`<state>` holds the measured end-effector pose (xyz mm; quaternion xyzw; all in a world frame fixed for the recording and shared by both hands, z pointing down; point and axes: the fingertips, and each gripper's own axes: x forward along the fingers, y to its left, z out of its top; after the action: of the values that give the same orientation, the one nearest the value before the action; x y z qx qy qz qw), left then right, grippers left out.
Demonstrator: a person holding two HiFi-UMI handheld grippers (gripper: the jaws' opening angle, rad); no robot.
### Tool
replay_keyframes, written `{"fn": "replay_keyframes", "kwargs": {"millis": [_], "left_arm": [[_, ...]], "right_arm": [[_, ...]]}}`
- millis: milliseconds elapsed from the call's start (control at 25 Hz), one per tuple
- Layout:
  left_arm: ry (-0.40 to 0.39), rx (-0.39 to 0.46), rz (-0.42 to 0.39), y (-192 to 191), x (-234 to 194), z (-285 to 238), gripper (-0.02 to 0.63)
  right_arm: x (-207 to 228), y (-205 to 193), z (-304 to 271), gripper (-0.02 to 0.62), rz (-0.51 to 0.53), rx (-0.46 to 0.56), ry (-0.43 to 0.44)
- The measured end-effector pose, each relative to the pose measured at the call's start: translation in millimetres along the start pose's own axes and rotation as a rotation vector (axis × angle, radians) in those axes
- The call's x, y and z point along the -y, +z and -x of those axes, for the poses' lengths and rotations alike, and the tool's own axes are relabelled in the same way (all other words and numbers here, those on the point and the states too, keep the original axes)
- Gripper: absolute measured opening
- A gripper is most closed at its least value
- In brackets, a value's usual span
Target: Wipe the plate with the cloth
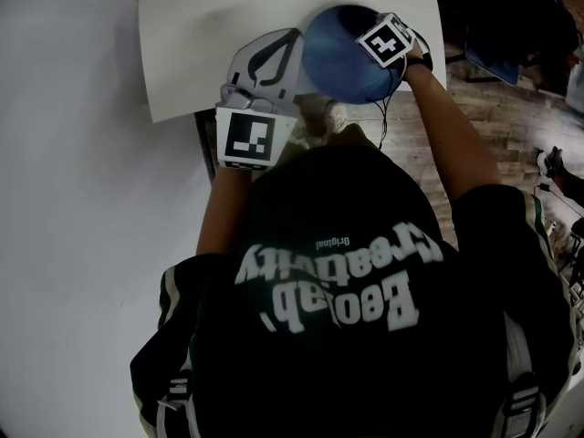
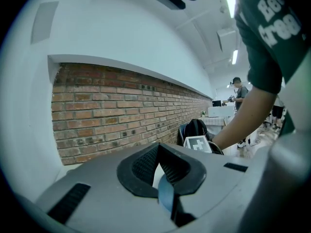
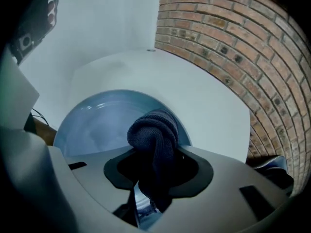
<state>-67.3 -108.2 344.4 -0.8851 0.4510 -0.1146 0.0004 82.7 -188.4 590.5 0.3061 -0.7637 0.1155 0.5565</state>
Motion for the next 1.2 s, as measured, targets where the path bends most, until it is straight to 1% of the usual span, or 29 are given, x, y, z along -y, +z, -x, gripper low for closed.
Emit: {"fn": "replay_keyframes", "kwargs": {"millis": [80,160,320,480,600,720,880,960,1200], "left_arm": [[-0.017,0.007,0.014,-0.7,5.3,-1.1,0.002],[-0.034,0.007,0.012,-0.3,10.6,-3.1,0.002],[-0.065,0.012,0.015,-2.2,16.9,-6.5,0.002],[-0.090,0.013,-0.018,-2.6,20.8,-9.3,0.002],[-0.102,0.029,-0.003,4.0,23.6,-13.1,0.002],[-0.122,0.033,-0.016,4.1,26.1,-16.7,0.002],[-0.144,0.038,-0.007,7.9,29.7,-20.9,0.002],[-0.155,0.040,-0.016,9.7,32.0,-21.9,0.002],[-0.190,0.053,-0.016,9.9,40.2,-23.1,0.002]], "right_arm": [[10.5,-9.7,3.7,0.136,-0.011,-0.022,-0.040],[19.7,-21.4,8.9,0.137,-0.026,-0.041,-0.060],[26.5,-44.8,17.8,0.136,-0.058,-0.071,-0.065],[19.5,-66.3,26.9,0.135,-0.078,-0.101,-0.062],[9.9,-78.3,36.5,0.135,-0.080,-0.111,-0.046],[0.4,-85.3,46.0,0.136,-0.073,-0.119,-0.027],[-10.5,-91.8,56.5,0.135,-0.069,-0.132,-0.007],[-17.0,-94.7,60.5,0.135,-0.070,-0.138,0.005],[-49.6,-99.1,68.4,0.135,-0.070,-0.143,0.075]]}}
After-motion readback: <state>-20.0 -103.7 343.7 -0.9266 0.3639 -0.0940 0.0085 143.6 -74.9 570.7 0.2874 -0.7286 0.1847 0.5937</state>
